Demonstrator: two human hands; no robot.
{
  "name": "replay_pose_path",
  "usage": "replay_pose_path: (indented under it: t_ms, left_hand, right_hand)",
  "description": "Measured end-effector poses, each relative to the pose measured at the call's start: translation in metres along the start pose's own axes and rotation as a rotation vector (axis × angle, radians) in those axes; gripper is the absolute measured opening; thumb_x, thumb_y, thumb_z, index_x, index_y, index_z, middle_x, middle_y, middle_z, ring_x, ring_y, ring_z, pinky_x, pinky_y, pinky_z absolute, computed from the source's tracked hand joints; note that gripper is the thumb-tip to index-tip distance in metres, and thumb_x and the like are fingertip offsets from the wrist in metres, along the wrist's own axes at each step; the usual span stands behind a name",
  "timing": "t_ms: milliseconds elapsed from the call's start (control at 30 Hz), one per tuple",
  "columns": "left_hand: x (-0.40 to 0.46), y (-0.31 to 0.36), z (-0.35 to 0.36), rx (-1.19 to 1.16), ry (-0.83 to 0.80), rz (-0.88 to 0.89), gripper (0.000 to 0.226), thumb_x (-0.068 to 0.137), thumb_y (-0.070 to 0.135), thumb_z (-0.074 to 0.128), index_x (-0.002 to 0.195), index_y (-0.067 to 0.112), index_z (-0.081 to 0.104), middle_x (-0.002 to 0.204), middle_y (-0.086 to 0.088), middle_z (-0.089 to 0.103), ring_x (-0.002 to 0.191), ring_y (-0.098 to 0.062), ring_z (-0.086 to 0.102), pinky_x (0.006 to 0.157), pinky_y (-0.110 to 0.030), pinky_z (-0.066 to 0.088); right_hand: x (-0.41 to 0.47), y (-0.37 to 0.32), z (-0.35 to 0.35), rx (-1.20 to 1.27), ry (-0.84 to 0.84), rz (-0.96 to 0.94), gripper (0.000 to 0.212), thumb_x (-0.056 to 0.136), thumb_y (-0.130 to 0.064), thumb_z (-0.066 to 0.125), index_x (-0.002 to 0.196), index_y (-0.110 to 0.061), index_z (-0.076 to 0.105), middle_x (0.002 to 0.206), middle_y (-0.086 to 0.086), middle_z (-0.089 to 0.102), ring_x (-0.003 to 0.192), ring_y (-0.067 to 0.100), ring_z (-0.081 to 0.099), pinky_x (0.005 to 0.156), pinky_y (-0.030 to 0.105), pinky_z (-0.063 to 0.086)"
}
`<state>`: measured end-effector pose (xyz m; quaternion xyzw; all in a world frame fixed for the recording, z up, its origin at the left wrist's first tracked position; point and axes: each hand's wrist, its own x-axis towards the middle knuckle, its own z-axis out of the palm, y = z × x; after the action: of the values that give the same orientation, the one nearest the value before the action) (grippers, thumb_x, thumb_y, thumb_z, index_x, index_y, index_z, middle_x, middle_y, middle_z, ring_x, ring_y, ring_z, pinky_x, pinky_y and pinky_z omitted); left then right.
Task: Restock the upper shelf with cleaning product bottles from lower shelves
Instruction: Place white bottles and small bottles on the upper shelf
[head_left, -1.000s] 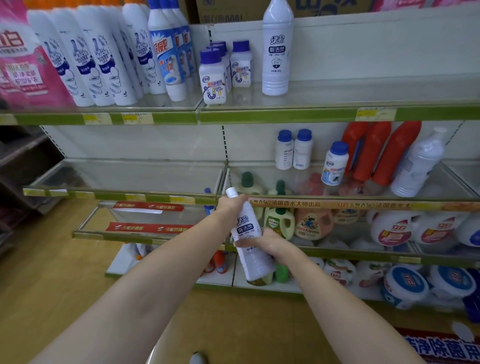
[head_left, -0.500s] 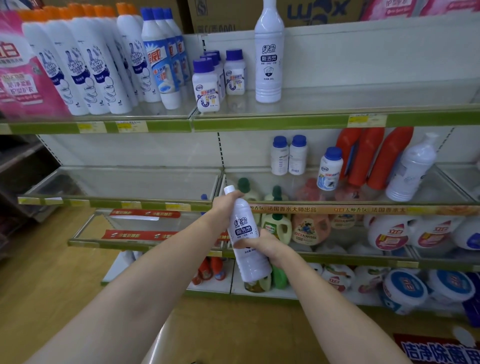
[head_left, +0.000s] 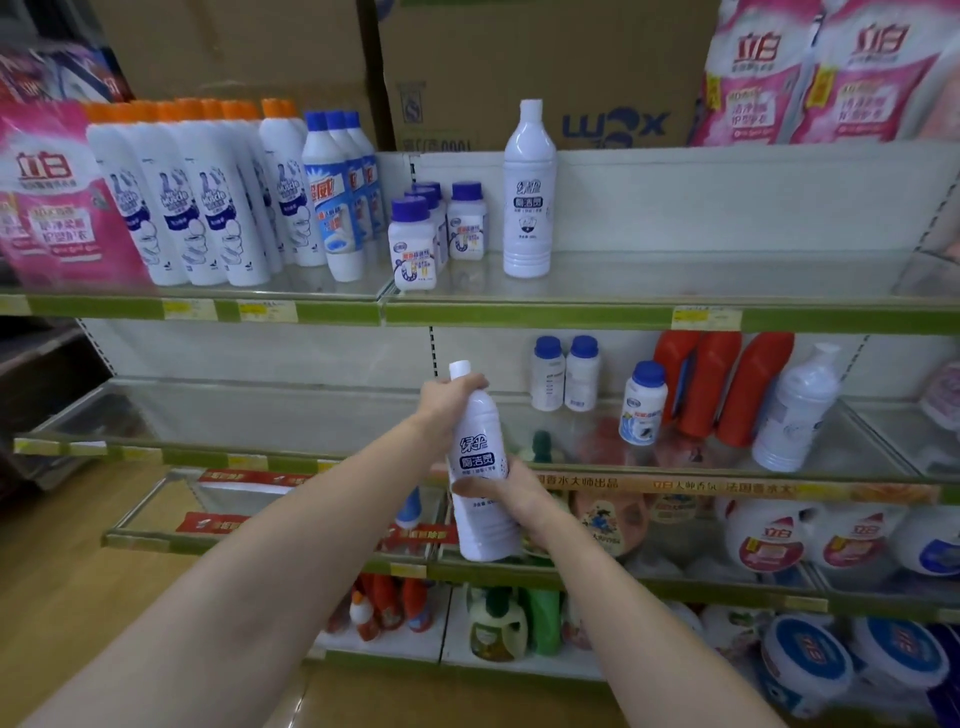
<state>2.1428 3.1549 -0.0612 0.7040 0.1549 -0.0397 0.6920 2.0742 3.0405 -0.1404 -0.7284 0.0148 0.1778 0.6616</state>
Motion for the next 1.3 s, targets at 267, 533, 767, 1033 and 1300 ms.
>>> replay_pose_path:
  t_ms: [267,533,767,1033,1300]
  left_hand:
    - [-0.008,0.113,0.017,-0.018,-0.032,0.344,0.023,0.074,0.023,0.079,0.091,0.013,0.066,0.086,-0.008,0.071,0.072,-0.023,0.067,0.075,-0.039,0.059]
    - [-0.024,0.221,0.047,0.011,-0.034,0.758,0.035,0.073,0.026,0.079,0.048,0.022,0.055,0.052,0.009,0.051,0.053,-0.012,0.048,0.056,-0.026,0.037]
    - [0.003,0.264,0.068,0.089,-0.111,0.903,0.032,0.077,0.033,0.079,0.076,0.003,0.067,0.069,0.0,0.059,0.066,-0.014,0.053,0.065,-0.03,0.042]
    - [0.056,0.258,0.085,0.227,-0.127,0.842,0.047,0.086,0.039,0.073,0.091,-0.006,0.06,0.078,-0.008,0.057,0.07,-0.017,0.054,0.065,-0.033,0.042]
    - [0.086,0.261,0.101,0.491,0.036,0.832,0.051,0.097,0.052,0.049,0.114,0.005,0.053,0.114,-0.013,0.053,0.106,-0.032,0.053,0.092,-0.046,0.046]
  right_hand:
    - [0.017,-0.098,-0.019,-0.014,0.196,-0.308,0.067,0.065,-0.029,0.093,0.121,-0.022,0.056,0.108,-0.007,0.071,0.096,0.012,0.068,0.074,0.026,0.05]
    - [0.034,-0.201,-0.051,0.102,0.387,-0.586,0.061,0.07,-0.012,0.09,0.118,-0.019,0.053,0.105,-0.006,0.071,0.095,0.01,0.07,0.081,0.029,0.057]
    - [0.059,-0.252,-0.088,-0.036,0.572,-0.606,0.065,0.065,-0.023,0.093,0.113,-0.02,0.05,0.101,-0.008,0.064,0.094,0.016,0.063,0.071,0.024,0.051]
    - [0.096,-0.239,-0.108,-0.107,0.604,-0.513,0.057,0.065,-0.025,0.093,0.105,-0.025,0.053,0.093,-0.017,0.062,0.092,0.013,0.064,0.066,0.019,0.046]
    - [0.119,-0.251,-0.119,-0.216,0.566,-0.392,0.062,0.068,-0.035,0.09,0.115,-0.02,0.052,0.108,-0.004,0.065,0.1,0.02,0.061,0.078,0.032,0.048]
